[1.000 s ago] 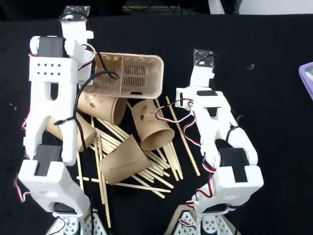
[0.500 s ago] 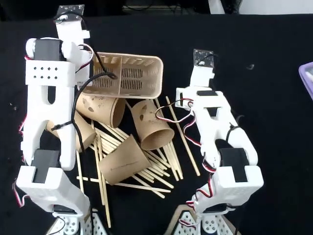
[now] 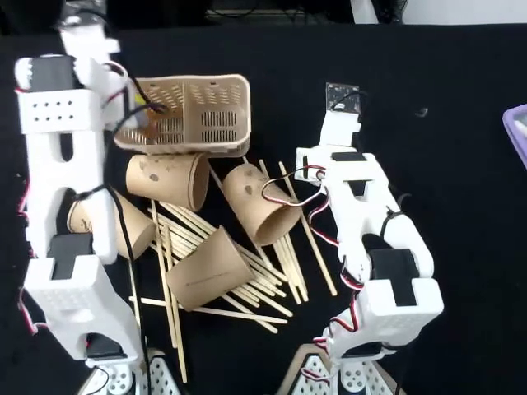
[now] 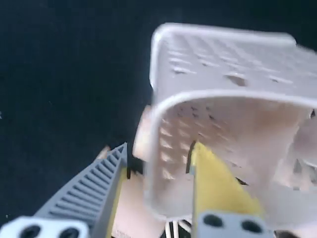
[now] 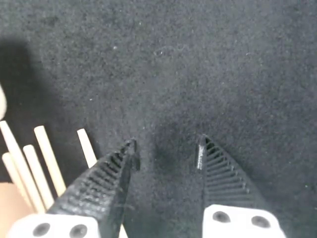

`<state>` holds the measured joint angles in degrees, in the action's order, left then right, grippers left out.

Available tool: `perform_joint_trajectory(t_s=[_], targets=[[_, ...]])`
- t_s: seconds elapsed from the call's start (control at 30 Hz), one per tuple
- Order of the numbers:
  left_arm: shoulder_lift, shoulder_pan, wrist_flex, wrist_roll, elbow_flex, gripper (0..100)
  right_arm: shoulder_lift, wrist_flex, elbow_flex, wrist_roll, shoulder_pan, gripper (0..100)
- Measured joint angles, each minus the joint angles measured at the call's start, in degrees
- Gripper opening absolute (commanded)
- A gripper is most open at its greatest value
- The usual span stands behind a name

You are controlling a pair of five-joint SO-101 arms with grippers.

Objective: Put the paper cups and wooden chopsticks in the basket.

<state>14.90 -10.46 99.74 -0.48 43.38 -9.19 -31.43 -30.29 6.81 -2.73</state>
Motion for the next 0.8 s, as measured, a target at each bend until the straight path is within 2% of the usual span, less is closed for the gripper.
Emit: perform_joint_trajectory(t_s=[0.33, 0.67, 0.8], targets=[[5.1, -0.53, -0.26, 0.0, 13.8, 22, 0.0, 0.0, 0.0, 0.0, 0.0, 19.4], [5.63, -0.53, 0.88, 0.0, 20.04, 22, 0.0, 0.0, 0.0, 0.0, 0.0, 19.4], [5.63, -2.29, 0.88, 0.0, 20.92, 22, 0.35, -3.96, 0.0, 0.0, 0.0, 19.4]])
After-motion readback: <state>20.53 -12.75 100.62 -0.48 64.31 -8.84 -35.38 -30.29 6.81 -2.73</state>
